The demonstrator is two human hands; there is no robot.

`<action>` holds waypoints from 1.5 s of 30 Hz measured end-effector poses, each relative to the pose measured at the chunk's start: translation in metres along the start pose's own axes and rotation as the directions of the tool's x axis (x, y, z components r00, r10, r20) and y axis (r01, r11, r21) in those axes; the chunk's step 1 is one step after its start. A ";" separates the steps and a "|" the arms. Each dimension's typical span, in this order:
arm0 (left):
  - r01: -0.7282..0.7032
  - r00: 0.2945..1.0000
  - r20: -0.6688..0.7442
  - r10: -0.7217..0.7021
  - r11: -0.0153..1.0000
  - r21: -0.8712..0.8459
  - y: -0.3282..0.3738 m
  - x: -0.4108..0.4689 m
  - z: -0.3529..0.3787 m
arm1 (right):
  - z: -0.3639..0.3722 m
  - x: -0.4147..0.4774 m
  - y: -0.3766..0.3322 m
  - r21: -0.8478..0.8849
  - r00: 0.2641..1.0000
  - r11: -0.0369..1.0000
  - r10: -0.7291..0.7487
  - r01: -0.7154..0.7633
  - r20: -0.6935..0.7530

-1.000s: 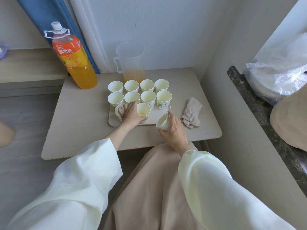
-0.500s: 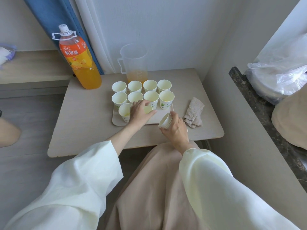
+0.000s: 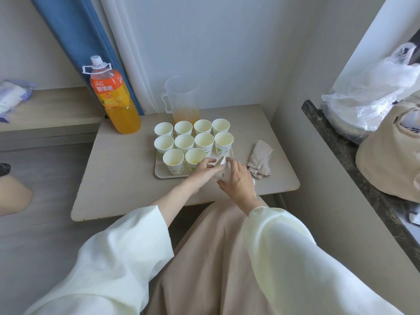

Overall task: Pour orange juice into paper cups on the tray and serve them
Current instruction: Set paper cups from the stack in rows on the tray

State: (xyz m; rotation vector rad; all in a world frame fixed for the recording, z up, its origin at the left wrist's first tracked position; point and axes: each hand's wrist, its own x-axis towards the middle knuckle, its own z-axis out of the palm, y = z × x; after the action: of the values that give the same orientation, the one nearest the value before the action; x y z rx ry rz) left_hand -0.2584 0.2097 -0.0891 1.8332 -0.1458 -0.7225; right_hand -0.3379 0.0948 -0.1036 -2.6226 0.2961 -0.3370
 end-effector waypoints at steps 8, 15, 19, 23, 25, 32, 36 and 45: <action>-0.121 0.954 -0.253 0.160 0.979 0.163 0.027 0.017 -0.016 | -0.013 -0.002 0.022 -0.039 0.988 0.987 0.155 -0.155 -0.002; -0.064 0.914 -0.263 0.309 0.750 0.658 0.029 0.047 0.006 | -0.023 0.010 0.039 0.081 0.986 0.984 0.163 -0.160 -0.026; -0.014 0.908 -0.269 0.320 0.666 0.746 0.023 0.058 0.016 | -0.024 0.015 0.049 0.129 0.980 0.973 0.198 -0.194 -0.021; -0.013 0.916 -0.233 0.327 0.604 0.797 0.019 0.063 0.018 | -0.020 0.018 0.053 0.167 0.981 0.968 0.194 -0.187 -0.030; -0.005 0.918 -0.234 0.319 0.601 0.799 0.017 0.066 0.017 | -0.019 0.020 0.054 0.175 0.981 0.967 0.193 -0.186 -0.028; 0.001 0.918 -0.249 0.310 0.623 0.783 0.015 0.073 0.018 | -0.016 0.021 0.057 0.183 0.983 0.968 0.182 -0.173 -0.037; 0.006 0.920 -0.244 0.307 0.611 0.792 0.013 0.077 0.017 | -0.014 0.021 0.058 0.181 0.982 0.968 0.187 -0.176 -0.042; 0.024 0.922 -0.255 0.293 0.612 0.791 0.003 0.080 0.016 | -0.011 0.021 0.059 0.168 0.980 0.968 0.195 -0.186 -0.033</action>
State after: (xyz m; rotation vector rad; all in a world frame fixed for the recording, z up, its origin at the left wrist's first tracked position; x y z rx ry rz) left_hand -0.2017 0.1614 -0.1221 2.7400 -0.4098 -0.1640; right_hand -0.3303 0.0334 -0.1194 -2.4038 0.5113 -0.3455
